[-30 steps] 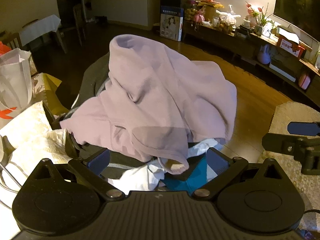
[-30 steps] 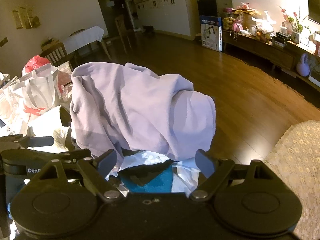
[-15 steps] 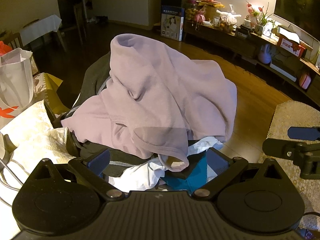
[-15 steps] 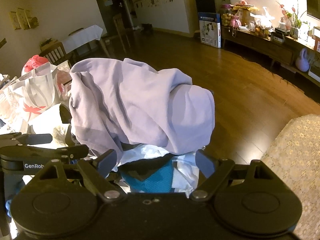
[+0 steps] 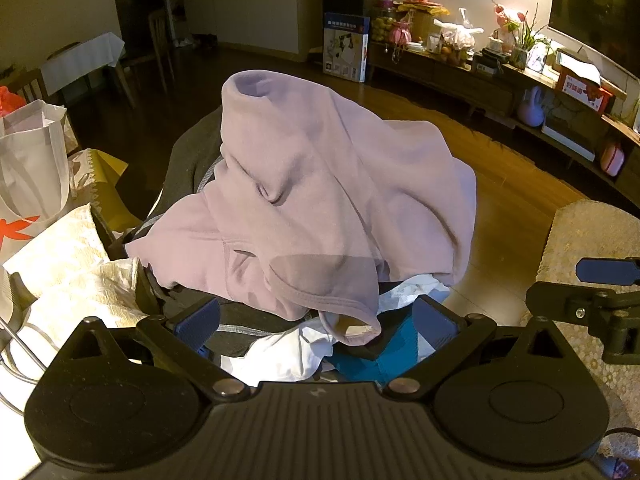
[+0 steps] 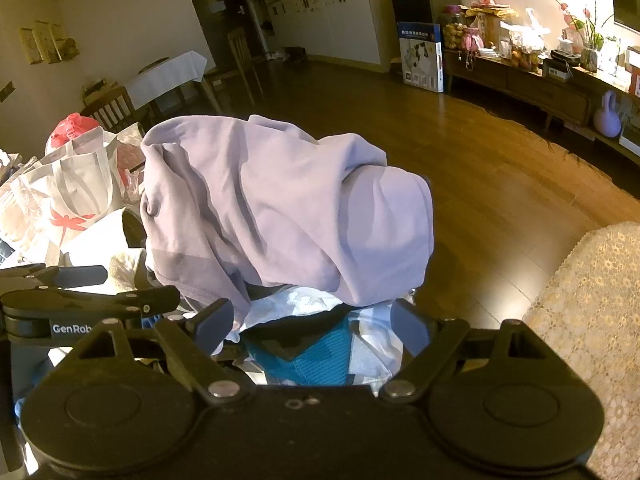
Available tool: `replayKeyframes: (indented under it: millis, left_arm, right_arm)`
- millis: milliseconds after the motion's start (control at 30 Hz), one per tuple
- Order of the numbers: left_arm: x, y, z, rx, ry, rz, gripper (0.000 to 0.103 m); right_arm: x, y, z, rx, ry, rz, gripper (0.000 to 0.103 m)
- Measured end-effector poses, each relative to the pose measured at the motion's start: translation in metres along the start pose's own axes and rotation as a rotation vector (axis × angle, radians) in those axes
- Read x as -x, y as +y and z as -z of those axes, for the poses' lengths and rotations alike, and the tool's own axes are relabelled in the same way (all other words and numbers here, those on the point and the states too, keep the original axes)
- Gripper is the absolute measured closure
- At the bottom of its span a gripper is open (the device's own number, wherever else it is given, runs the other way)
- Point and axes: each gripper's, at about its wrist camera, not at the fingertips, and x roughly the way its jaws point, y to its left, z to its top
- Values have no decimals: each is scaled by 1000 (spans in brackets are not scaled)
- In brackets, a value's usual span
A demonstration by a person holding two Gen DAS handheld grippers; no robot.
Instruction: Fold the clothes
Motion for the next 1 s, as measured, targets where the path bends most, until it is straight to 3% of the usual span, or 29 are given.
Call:
replayKeyframes:
  millis: [1000]
  left_arm:
    - [-9,0,1,-12,13,9,0]
  right_arm:
    - [-5,-5,1,-19,10,-2,0]
